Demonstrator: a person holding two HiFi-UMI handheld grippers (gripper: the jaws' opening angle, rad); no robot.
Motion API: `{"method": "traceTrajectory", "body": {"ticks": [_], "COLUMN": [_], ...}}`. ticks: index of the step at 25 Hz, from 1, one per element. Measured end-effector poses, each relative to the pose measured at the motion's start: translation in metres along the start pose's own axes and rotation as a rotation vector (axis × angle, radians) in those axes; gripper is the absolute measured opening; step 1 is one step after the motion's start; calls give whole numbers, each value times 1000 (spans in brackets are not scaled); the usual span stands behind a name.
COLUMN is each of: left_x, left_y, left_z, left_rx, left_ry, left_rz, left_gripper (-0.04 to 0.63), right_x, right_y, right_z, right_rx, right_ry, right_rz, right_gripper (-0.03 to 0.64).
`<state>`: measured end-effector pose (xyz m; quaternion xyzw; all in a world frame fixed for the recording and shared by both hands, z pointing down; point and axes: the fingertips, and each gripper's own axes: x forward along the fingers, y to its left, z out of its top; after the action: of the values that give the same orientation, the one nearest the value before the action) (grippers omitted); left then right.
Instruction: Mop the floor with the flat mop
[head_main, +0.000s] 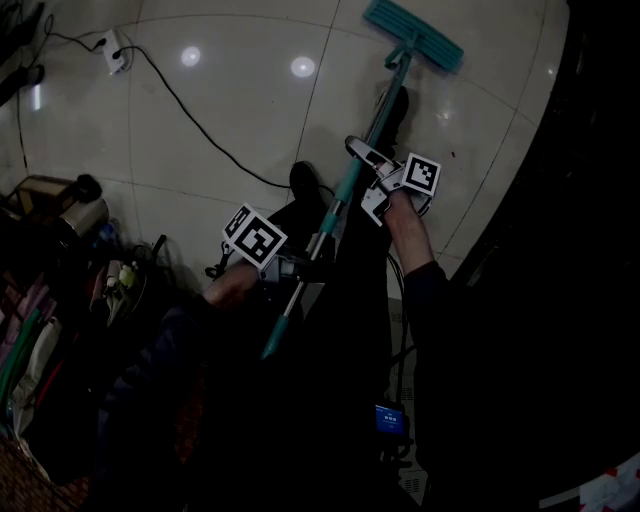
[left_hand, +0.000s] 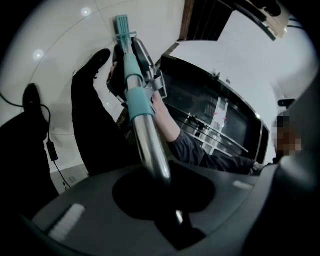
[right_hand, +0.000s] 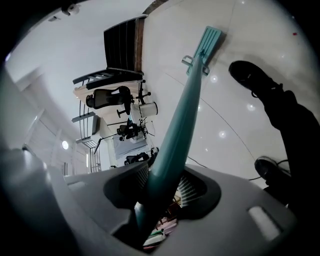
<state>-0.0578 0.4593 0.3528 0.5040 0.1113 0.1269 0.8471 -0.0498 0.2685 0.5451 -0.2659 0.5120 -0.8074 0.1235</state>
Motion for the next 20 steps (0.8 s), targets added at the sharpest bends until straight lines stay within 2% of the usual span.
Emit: {"method": "traceTrajectory", "body": {"ticks": [5, 9, 11, 14, 17, 18, 20], "left_x": [-15, -17, -16, -11, -10, -8, 3], "left_y": [7, 13, 13, 8, 8, 5, -16], "left_z": [24, 8, 12, 25, 26, 34, 78], "left_rx": [-24, -15, -5, 3, 12, 16, 25], "left_ry": [4, 27, 41, 44, 19, 14, 16], "left_rz": [7, 27, 28, 9, -24, -27, -20], "left_gripper": [91, 94, 94, 94, 94, 95, 94], "right_x": [21, 15, 15, 13, 13, 14, 15], "right_y": [-19, -23, -21, -18, -19, -15, 5], "right_z": [13, -1, 5, 22, 22, 30, 79], "right_rx": [58, 59, 51, 75, 97, 91, 69], "right_ry": [-4, -22, -38, -68, -62, -55, -50], "right_rz": [-26, -22, -15, -16, -24, -23, -13], "right_gripper": [176, 176, 176, 173, 163, 164, 166]}}
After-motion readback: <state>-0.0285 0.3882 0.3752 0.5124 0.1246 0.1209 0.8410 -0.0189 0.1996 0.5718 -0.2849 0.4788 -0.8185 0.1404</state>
